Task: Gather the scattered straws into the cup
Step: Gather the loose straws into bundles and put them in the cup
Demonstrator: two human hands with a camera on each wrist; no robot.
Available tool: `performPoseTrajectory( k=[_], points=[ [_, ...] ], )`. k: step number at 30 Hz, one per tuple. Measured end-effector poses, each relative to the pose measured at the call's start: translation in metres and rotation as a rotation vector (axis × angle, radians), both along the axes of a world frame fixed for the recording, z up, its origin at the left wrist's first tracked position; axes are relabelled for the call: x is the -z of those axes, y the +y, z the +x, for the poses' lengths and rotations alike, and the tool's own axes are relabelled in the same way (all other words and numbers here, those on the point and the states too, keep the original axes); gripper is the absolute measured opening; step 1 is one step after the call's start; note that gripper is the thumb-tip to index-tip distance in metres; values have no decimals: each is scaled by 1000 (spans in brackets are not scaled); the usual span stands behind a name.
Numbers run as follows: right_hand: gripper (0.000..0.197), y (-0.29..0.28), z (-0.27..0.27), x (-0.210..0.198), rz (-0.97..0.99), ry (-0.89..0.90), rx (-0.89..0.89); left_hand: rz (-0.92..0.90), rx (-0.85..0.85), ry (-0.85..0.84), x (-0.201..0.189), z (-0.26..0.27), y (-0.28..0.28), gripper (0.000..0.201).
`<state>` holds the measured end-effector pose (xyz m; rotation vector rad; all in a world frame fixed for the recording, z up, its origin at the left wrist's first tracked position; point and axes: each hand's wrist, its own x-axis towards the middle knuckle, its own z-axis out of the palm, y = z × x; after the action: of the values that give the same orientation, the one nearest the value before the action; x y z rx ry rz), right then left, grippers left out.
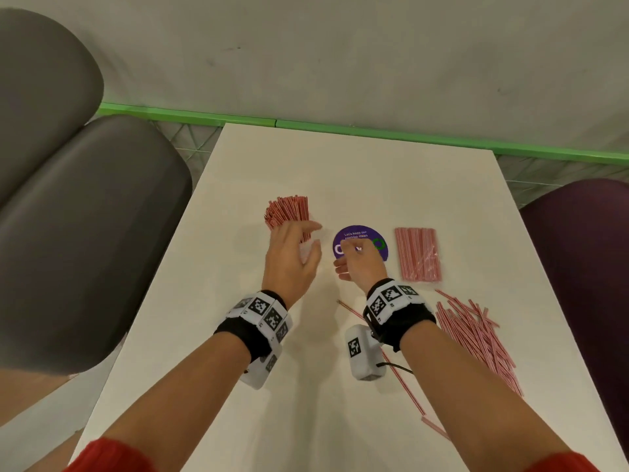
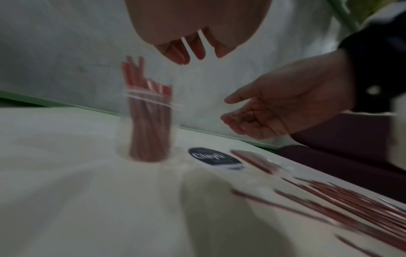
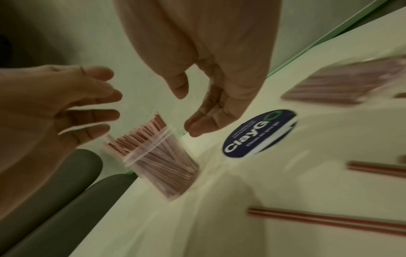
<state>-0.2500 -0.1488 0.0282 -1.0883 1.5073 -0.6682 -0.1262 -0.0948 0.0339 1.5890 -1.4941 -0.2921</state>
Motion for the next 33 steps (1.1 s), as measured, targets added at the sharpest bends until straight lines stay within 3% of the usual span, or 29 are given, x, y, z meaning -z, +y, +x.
performPoseTrajectory(
  k=[5, 8, 11, 14, 18, 23, 27, 30, 33],
  points=[
    [23, 27, -63, 8, -28, 165, -55, 419, 127, 84, 23, -55, 32, 40],
    [32, 40, -109, 13, -28, 383, -161, 694, 185, 63, 38, -85, 46, 51],
    [47, 49, -153, 16, -12, 647, -251, 814, 208, -18, 49, -112, 58, 62],
    [69, 58, -187, 22, 18, 866, -273, 823, 133, -56, 56, -132, 65, 67],
    [86, 65, -209, 34, 62, 902, -262, 792, -25, 46, 59, -152, 74, 68],
    [62, 73, -207, 42, -97, 873, -384, 799, -1, 65, 62, -174, 72, 62],
    [49, 76, -203, 44, -174, 716, -382, 768, 88, 75, 62, -187, 68, 58],
    [52, 73, -211, 40, -207, 694, -283, 723, -30, 150, 61, -180, 64, 56],
    [62, 72, -217, 38, -134, 751, -318, 713, -130, 172, 57, -172, 56, 60]
  ],
)
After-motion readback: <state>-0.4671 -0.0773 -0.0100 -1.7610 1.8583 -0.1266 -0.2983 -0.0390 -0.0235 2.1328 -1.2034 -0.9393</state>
